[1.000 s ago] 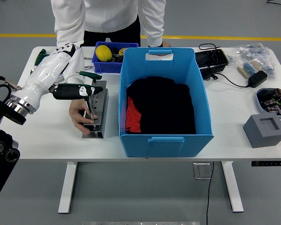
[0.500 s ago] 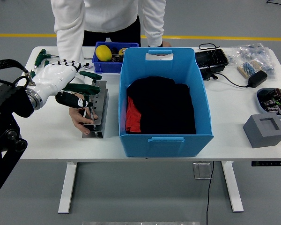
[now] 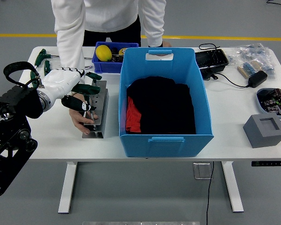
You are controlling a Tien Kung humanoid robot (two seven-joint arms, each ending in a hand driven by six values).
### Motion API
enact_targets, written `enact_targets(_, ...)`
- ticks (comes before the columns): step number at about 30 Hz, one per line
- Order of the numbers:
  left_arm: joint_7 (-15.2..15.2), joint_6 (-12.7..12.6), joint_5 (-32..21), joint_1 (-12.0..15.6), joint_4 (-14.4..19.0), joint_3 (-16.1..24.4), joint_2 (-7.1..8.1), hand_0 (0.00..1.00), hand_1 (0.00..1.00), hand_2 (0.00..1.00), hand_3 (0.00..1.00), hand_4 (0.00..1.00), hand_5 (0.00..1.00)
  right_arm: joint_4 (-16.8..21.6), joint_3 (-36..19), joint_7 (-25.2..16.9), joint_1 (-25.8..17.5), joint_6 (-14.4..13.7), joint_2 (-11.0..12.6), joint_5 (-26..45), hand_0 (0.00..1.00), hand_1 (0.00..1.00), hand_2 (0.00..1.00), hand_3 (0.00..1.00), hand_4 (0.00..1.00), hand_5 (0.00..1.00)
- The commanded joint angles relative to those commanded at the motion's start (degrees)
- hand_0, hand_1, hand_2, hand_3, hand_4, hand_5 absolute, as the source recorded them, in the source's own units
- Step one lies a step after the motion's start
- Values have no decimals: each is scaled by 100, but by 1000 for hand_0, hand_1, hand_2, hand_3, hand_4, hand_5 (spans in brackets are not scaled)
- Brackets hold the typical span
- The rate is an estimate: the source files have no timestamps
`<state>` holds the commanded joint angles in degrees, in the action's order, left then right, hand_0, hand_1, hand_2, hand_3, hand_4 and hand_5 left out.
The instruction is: Lift tool from toolbox,place it in box,lift tool from toolbox,place it in box
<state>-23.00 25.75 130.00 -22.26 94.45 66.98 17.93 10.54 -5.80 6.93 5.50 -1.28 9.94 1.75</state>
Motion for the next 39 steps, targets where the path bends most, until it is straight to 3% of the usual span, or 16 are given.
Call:
enact_targets(4,-128,-22,0,-50,-15,-55,-5,760,721,675,757,998,506,1,8,2,-1,5,2,-2,636,671,774,652,777,744)
enact_targets(5,-162,-37,0,-62,-20,-68,-4,656,599,521,667,998,630,0,9,2,-1,5,1,1,637,671,774,651,777,743)
enact_targets(10,-282,-138,0,-112,-84,-133,-7,656,599,521,667,998,630,1,21,1,-7,8,-3,11,637,671,774,651,777,743)
enact_targets(11,-297,-160,0,-113,-97,-142,-8,567,512,436,604,998,688,1,27,0,-9,8,-4,16,636,670,774,650,778,744)
enact_targets(22,-382,-367,0,-92,-317,-235,-35,531,470,404,581,998,733,0,120,-7,-37,6,-14,100,635,670,774,650,779,745)
enact_targets(23,-363,-437,0,-93,-332,-249,-33,451,351,307,482,998,879,0,128,-8,-38,6,-15,107,635,670,773,650,779,745)
enact_targets(24,-332,-590,0,-98,-362,-270,-32,451,351,307,482,998,879,0,141,-9,-40,5,-14,117,635,670,773,650,779,745)
enact_targets(26,-336,-665,0,-122,-410,-296,-42,451,351,307,482,998,879,0,149,-12,-40,1,-13,121,635,670,773,650,779,745)
enact_targets(29,-398,-644,0,-149,-461,-331,-42,451,351,307,482,998,879,1,157,-15,-41,-2,-13,130,635,670,773,650,779,745)
enact_targets(30,-412,-640,0,-153,-475,-343,-41,416,289,264,401,998,923,2,154,-15,-41,-1,-12,128,637,669,771,649,779,745)
enact_targets(35,-422,-636,0,-176,-532,-418,-32,416,289,264,401,998,923,2,131,-12,-29,-1,-7,105,637,669,771,649,779,745)
enact_targets(36,-422,-636,0,-186,-544,-440,-31,372,258,230,321,998,937,1,127,-12,-26,-1,-5,102,633,669,771,647,779,745)
enact_targets(39,-425,-634,0,-208,-566,-475,-29,372,258,230,321,998,937,1,117,-11,-18,-3,0,86,633,669,771,647,779,745)
